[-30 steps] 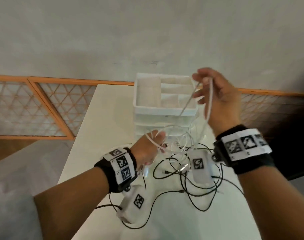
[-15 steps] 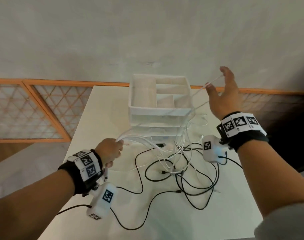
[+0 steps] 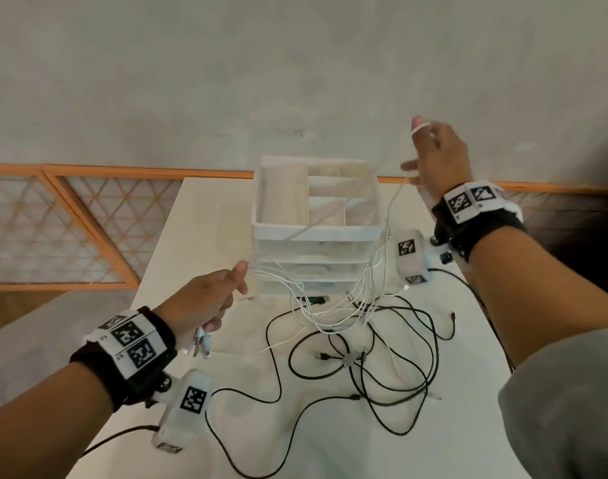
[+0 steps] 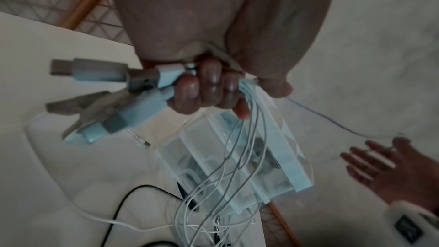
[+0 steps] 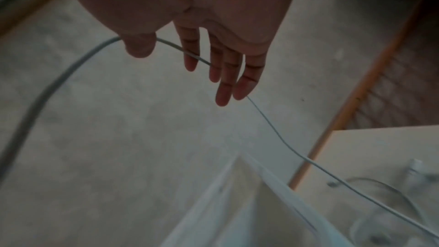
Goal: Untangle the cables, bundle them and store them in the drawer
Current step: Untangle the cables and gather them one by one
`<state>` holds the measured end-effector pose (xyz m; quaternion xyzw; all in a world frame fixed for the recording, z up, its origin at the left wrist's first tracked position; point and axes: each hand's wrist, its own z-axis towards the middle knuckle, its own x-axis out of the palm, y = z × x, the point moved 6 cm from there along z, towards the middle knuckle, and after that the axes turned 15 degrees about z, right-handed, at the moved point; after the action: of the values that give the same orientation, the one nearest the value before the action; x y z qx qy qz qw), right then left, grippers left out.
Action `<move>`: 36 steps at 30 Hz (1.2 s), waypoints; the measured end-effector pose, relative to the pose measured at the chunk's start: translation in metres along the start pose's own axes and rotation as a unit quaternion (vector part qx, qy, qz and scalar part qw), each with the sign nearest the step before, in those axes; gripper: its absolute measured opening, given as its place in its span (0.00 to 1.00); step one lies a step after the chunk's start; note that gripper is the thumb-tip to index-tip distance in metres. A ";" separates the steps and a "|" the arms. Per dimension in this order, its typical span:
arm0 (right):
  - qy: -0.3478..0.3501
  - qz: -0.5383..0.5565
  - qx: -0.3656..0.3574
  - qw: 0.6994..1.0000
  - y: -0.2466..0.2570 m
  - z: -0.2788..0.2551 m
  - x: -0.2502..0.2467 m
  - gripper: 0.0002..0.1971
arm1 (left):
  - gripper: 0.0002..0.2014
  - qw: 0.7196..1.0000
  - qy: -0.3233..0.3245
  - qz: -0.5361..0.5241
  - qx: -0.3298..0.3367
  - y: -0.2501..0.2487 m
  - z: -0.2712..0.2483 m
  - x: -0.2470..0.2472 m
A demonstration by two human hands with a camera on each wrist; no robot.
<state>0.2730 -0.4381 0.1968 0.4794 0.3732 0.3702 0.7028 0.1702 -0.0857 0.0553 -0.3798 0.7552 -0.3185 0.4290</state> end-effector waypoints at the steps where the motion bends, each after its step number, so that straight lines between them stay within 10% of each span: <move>1: 0.003 0.022 -0.030 0.999 0.013 0.005 0.000 0.26 | 0.25 1.000 -0.005 -0.006 0.003 -0.001 0.002 0.001; 8: 0.065 -0.048 -0.014 0.997 -0.036 0.007 -0.007 0.23 | 0.21 0.998 -0.058 -0.034 0.018 -0.012 0.010 0.001; 13: 0.232 -0.305 0.190 0.904 -0.137 -0.061 -0.020 0.32 | 0.18 0.994 -0.095 -0.030 0.036 -0.017 0.010 -0.013; 19: 0.324 -0.048 0.097 0.940 -0.064 -0.170 0.058 0.35 | 0.16 0.982 -0.034 0.130 0.134 -0.053 -0.012 0.015; 24: 0.400 -0.221 0.136 0.879 -0.100 -0.193 0.078 0.09 | 0.17 0.963 0.054 0.184 0.191 -0.065 -0.034 0.037; 26: 0.367 -0.302 0.201 0.856 -0.126 -0.178 0.051 0.11 | 0.19 0.965 0.095 0.189 0.154 -0.048 -0.037 0.033; 30: 0.130 -0.292 0.019 0.947 -0.125 -0.149 0.014 0.03 | 0.16 0.903 0.135 0.393 0.109 0.005 -0.032 0.043; 34: 0.217 -0.271 0.083 0.934 -0.150 -0.191 0.034 0.41 | 0.12 0.896 -0.004 0.438 0.069 0.041 -0.017 0.041; 36: 0.206 -0.303 0.098 0.925 -0.165 -0.220 0.036 0.40 | 0.12 0.915 -0.040 0.399 0.044 0.045 -0.015 0.036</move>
<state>0.1227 -0.3628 -0.0234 0.3231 0.6715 0.1921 0.6386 0.1308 -0.0907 0.0115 -0.0404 0.8114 -0.1379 0.5666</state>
